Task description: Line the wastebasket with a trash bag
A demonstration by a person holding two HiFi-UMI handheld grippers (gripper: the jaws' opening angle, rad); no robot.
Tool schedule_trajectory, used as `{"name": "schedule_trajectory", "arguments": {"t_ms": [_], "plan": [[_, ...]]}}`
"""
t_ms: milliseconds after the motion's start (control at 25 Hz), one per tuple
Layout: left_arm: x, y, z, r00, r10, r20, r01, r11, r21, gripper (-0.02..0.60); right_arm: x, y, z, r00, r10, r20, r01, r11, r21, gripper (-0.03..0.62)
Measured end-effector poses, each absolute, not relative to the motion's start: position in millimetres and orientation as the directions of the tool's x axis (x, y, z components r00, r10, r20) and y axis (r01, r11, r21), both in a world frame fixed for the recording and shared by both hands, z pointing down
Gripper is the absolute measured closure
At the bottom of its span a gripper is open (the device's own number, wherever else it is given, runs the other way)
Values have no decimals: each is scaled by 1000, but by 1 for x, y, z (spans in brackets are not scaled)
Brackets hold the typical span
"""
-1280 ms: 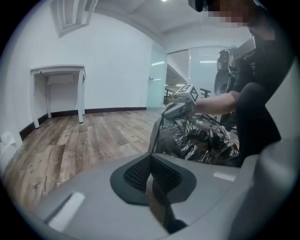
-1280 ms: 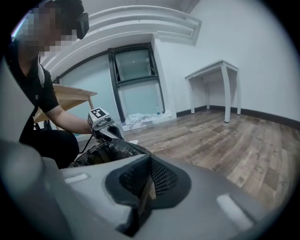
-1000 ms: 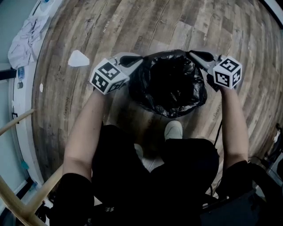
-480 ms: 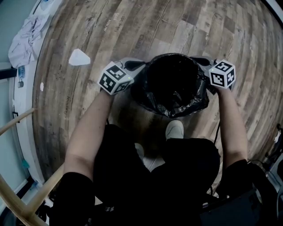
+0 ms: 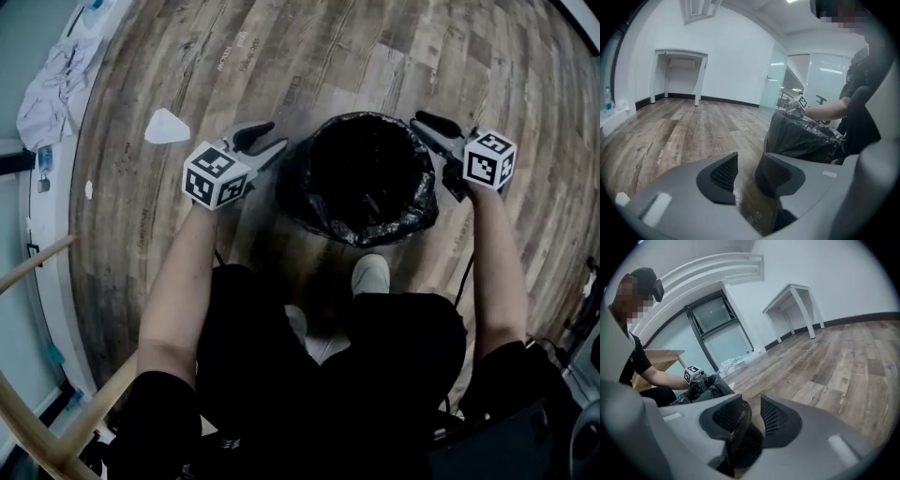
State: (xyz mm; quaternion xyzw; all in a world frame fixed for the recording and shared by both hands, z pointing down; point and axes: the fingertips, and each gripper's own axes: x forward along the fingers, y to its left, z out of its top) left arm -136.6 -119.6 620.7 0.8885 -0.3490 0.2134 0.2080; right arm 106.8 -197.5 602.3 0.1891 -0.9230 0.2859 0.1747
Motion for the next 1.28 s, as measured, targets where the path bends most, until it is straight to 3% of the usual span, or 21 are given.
{"name": "schedule_trajectory", "arguments": {"t_ms": [280, 440, 600, 760, 1280], "plan": [[-153, -135, 545, 599, -706, 379, -790, -598, 136, 408, 138, -207, 531, -815, -506, 281, -579, 733, -358, 477], [-142, -138, 491, 554, -791, 261, -830, -551, 92, 455, 140, -202, 487, -730, -638, 245, -683, 686, -250, 496], [-133, -130, 453, 528, -831, 175, -849, -525, 66, 520, 129, -192, 453, -701, -682, 210, -713, 675, -190, 507], [-128, -123, 450, 503, -849, 163, -864, -501, 56, 569, 125, -188, 438, -669, -722, 177, -743, 652, -152, 569], [-115, -118, 480, 492, -841, 226, -859, -511, -33, 574, 133, -167, 457, -603, -778, 177, -797, 593, -110, 592]]}}
